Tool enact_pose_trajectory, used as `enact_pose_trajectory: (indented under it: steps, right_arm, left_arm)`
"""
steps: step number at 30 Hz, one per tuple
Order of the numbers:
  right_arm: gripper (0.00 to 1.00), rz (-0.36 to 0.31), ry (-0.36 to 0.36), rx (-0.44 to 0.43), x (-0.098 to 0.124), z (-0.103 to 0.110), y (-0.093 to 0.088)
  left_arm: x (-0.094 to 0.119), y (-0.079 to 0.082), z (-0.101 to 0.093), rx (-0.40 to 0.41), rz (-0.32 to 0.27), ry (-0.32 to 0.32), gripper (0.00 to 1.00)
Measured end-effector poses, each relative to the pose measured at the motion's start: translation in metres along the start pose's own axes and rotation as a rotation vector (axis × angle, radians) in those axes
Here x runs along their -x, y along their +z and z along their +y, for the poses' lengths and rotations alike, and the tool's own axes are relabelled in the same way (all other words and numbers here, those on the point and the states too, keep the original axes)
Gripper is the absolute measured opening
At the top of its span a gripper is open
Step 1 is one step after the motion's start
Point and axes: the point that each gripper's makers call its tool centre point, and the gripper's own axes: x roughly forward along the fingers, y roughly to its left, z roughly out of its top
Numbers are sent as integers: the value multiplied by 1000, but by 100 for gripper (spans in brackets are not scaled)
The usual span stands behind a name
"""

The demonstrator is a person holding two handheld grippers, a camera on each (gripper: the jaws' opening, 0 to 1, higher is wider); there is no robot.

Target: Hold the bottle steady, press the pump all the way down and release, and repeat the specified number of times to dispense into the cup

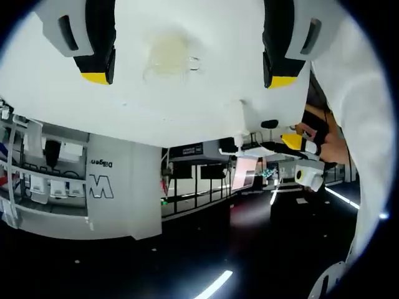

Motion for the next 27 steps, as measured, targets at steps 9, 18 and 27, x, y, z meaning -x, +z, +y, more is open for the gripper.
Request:
enact_pose_trajectory:
  steps: [9, 18, 27]
  right_arm:
    - [99, 23, -3, -13, 2, -1, -13]
    - [94, 9, 23, 14, -2, 5, -4]
    - [90, 26, 6, 39, -3, 2, -4]
  left_arm:
    - [0, -4, 10, 0, 2, 34, 100]
    - [1, -5, 26, 0, 3, 83, 100]
    - [4, -15, 62, -31, 16, 244, 100]
